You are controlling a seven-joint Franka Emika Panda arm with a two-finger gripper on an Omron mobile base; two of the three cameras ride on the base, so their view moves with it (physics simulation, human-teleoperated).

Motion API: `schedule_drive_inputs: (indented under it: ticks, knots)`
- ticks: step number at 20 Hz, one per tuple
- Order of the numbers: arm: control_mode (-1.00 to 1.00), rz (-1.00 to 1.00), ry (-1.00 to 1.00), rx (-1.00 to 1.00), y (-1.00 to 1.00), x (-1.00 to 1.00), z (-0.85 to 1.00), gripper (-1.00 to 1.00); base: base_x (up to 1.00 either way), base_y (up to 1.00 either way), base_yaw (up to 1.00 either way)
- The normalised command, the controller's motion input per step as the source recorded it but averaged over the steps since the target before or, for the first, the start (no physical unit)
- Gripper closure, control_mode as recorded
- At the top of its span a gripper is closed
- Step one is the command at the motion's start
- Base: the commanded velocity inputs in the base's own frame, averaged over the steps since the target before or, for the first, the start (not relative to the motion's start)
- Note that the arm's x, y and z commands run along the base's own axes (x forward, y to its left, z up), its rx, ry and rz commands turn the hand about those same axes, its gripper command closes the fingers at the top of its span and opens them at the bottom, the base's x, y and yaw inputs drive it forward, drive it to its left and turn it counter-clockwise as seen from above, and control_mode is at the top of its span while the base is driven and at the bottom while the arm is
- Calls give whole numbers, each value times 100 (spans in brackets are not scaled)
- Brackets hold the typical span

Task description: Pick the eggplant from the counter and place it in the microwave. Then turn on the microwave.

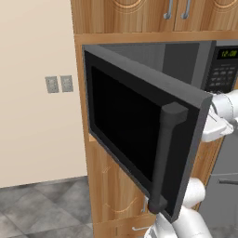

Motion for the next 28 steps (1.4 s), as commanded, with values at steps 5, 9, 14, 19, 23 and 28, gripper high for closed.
schedule_drive_inputs:
  ticks: [5, 9, 14, 19, 23, 28]
  knots:
    - [-100, 0, 6, 0, 48, -6, 0, -100, 0, 0, 0]
    - [-100, 0, 5, 0, 43, 0, 0, -100, 0, 0, 0]
    - [-100, 0, 4, 0, 35, 0, 0, -100, 0, 0, 0]
    - [-100, 0, 4, 0, 32, 0, 0, -100, 0, 0, 0]
    - [-100, 0, 0, -2, 39, 0, 0, -100, 0, 0, 0]
    - [-100, 0, 0, -2, 28, 0, 0, -100, 0, 0, 0]
